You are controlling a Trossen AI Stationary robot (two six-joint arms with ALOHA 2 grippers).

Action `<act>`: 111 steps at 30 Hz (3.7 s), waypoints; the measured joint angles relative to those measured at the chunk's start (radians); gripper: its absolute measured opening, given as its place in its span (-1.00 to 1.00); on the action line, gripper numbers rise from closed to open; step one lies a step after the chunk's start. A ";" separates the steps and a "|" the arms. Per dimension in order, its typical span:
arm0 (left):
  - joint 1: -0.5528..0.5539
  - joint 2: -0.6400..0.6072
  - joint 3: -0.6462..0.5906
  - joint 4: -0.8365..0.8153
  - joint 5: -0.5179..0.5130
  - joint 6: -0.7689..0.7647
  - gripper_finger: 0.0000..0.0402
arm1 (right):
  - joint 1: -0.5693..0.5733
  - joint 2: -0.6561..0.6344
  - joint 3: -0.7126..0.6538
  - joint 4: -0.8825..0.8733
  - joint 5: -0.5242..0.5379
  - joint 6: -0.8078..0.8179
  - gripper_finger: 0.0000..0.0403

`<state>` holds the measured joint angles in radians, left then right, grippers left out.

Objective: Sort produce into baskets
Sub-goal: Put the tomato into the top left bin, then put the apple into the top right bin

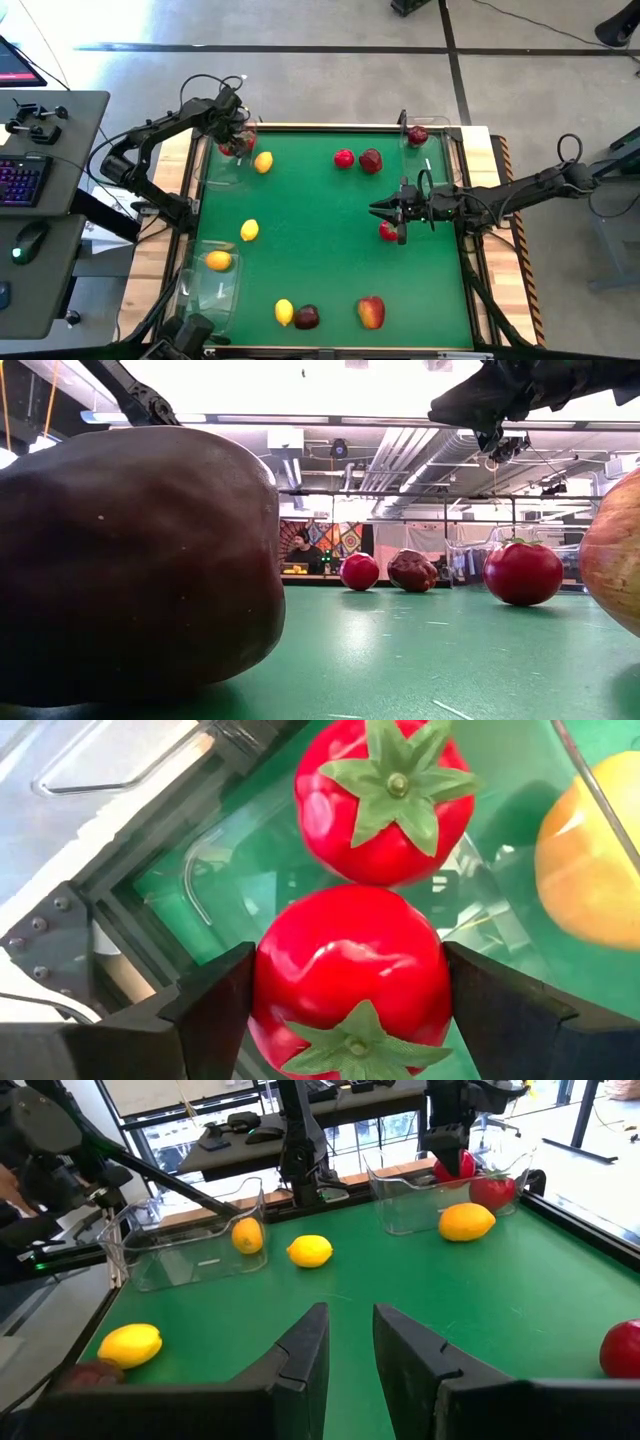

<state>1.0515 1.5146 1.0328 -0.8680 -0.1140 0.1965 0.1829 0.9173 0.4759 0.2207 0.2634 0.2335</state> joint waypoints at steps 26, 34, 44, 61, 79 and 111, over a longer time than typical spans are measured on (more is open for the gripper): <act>0.007 0.000 0.000 -0.004 0.055 0.078 0.83 | 0.000 0.000 0.000 0.000 0.000 -0.018 -0.65; -0.030 -0.043 0.000 -0.003 -0.040 0.103 0.83 | 0.000 0.000 0.000 0.000 0.000 -0.033 -0.65; -0.154 -0.210 0.000 -0.004 -0.113 0.061 0.83 | 0.000 0.000 0.000 0.000 0.000 -0.059 -0.65; -0.501 -0.485 -0.187 0.281 0.085 -0.033 0.79 | 0.000 0.000 0.000 0.000 0.000 -0.059 -0.65; -0.765 -0.436 -0.308 0.450 0.047 -0.028 0.67 | 0.000 0.000 0.001 -0.048 0.000 -0.084 -0.65; -0.959 -0.443 -0.573 1.069 0.027 -0.036 -0.94 | -0.011 0.012 0.001 -0.128 0.164 -0.081 -0.65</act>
<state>0.0929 1.0714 0.4595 0.2005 -0.0867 0.1603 0.1719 0.9290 0.4767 0.0926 0.4273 0.1524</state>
